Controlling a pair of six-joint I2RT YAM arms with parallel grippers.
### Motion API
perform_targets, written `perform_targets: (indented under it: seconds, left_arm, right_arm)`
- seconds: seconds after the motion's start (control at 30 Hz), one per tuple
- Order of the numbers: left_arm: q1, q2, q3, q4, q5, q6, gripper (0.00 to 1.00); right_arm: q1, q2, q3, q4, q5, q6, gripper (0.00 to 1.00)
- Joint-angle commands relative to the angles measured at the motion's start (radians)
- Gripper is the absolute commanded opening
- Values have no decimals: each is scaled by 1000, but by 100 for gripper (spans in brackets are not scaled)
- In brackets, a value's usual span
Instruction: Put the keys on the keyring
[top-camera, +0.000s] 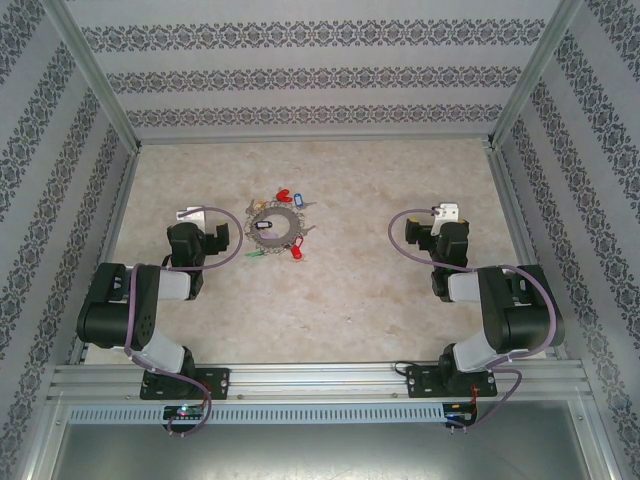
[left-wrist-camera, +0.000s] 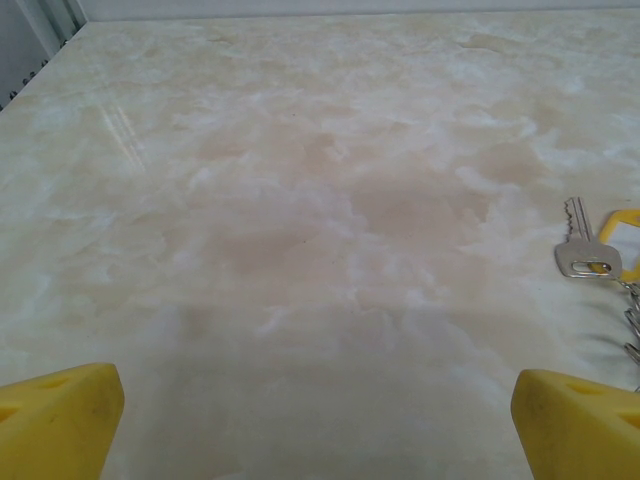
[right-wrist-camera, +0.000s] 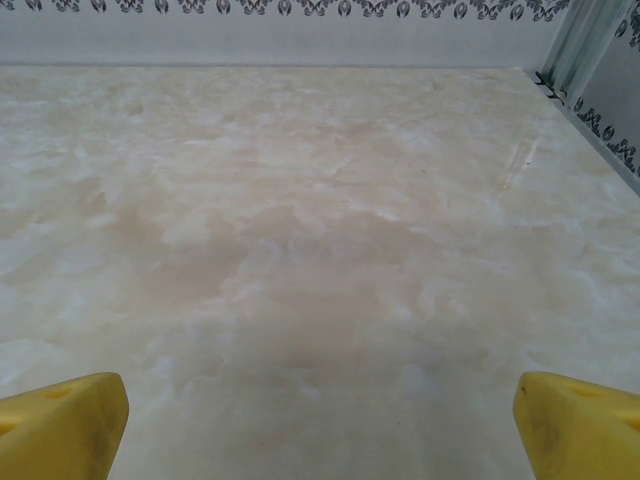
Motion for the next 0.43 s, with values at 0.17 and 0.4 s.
perform_targets:
  seconds: [0.17, 0.4]
  left_arm:
    - [-6, 2, -3, 45, 10, 7, 100]
    - [-8, 3, -3, 44, 9, 8, 100]
  right_arm:
    - [-6, -14, 26, -2, -41, -1, 98]
    - [21, -36, -11, 43, -11, -26, 98]
